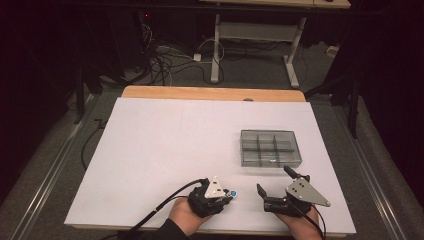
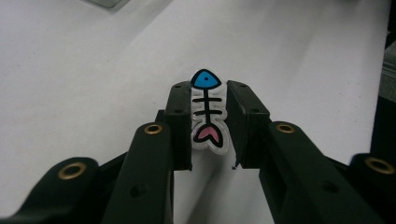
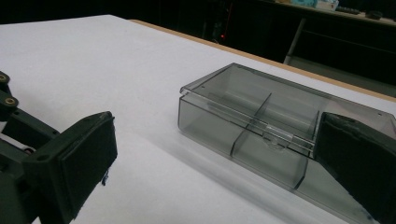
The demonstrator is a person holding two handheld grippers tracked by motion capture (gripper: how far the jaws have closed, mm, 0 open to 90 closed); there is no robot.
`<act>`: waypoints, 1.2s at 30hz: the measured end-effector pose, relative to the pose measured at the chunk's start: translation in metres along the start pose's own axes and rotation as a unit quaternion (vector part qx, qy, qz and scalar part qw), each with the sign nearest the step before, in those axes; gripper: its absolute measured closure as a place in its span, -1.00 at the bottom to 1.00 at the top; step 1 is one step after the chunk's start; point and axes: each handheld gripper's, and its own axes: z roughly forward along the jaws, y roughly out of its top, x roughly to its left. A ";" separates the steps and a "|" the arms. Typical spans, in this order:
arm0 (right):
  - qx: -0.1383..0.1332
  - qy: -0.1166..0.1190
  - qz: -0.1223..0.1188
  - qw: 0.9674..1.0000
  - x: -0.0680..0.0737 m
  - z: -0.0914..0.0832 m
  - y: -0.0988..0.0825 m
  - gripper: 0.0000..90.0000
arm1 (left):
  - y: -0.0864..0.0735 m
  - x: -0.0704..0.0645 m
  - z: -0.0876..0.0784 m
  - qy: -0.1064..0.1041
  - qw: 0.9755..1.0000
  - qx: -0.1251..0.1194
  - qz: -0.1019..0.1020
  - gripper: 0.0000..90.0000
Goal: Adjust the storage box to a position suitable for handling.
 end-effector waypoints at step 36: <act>0.012 0.005 0.003 1.000 0.002 0.003 -0.004 -1.00 | -0.067 0.072 -0.088 0.078 0.989 -0.086 -0.093 -0.74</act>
